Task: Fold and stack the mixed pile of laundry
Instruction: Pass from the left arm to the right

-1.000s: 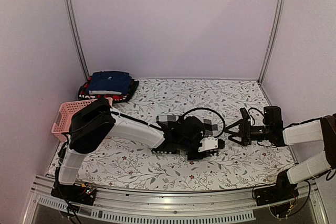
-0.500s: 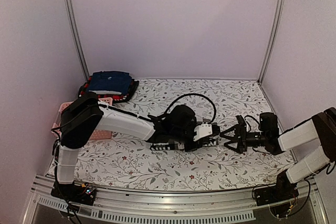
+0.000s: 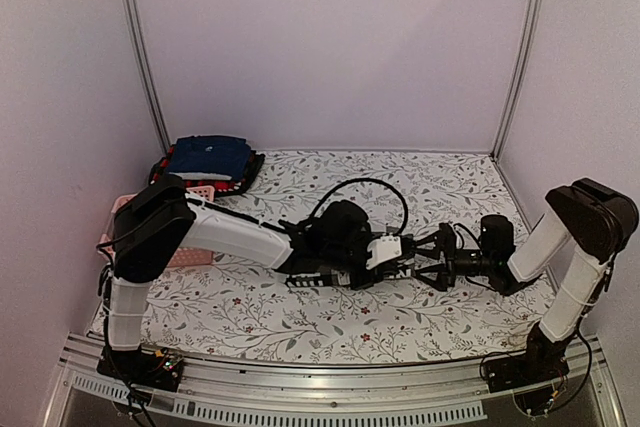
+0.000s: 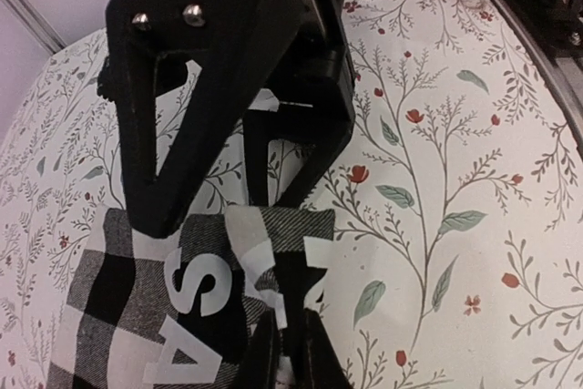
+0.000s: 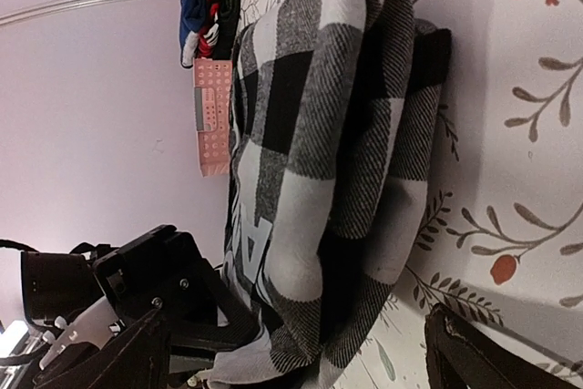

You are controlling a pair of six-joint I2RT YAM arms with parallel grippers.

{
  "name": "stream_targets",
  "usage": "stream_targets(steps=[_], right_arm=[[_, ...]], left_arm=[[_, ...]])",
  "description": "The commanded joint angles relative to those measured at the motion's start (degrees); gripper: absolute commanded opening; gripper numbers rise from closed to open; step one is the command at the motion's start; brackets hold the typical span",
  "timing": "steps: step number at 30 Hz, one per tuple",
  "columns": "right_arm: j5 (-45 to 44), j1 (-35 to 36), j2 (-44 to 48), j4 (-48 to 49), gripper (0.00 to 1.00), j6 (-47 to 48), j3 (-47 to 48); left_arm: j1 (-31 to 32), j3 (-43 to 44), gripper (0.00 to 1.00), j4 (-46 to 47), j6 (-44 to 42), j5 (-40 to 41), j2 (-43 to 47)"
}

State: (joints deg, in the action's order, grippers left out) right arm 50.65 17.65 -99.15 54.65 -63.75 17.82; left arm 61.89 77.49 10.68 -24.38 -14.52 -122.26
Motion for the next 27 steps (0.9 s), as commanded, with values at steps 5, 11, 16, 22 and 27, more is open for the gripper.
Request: stream_targets(steps=[5, 11, 16, 22, 27], right_arm=[[-1.3, 3.0, -7.6, 9.2, 0.90, -8.6, 3.6], [-2.2, 3.2, -11.1, 8.9, 0.85, -8.8, 6.5], [-2.2, 3.7, -16.4, 12.4, 0.75, -11.4, 10.0], [-1.7, 5.3, -22.8, 17.8, 0.68, -16.3, 13.4], [-2.7, 6.0, -24.3, 17.9, 0.58, -17.7, 14.8]], left_arm=[[1.5, -1.8, 0.00, 3.0, -1.1, 0.9, 3.9], [2.1, -3.1, 0.00, 4.0, -1.6, 0.5, 5.1], [2.5, -4.1, 0.00, 4.9, -1.9, 0.8, 5.7], [3.2, -5.1, 0.00, 5.3, -2.8, 0.4, 6.1], [3.4, -6.0, 0.00, 5.5, -3.7, 0.7, 6.3]])
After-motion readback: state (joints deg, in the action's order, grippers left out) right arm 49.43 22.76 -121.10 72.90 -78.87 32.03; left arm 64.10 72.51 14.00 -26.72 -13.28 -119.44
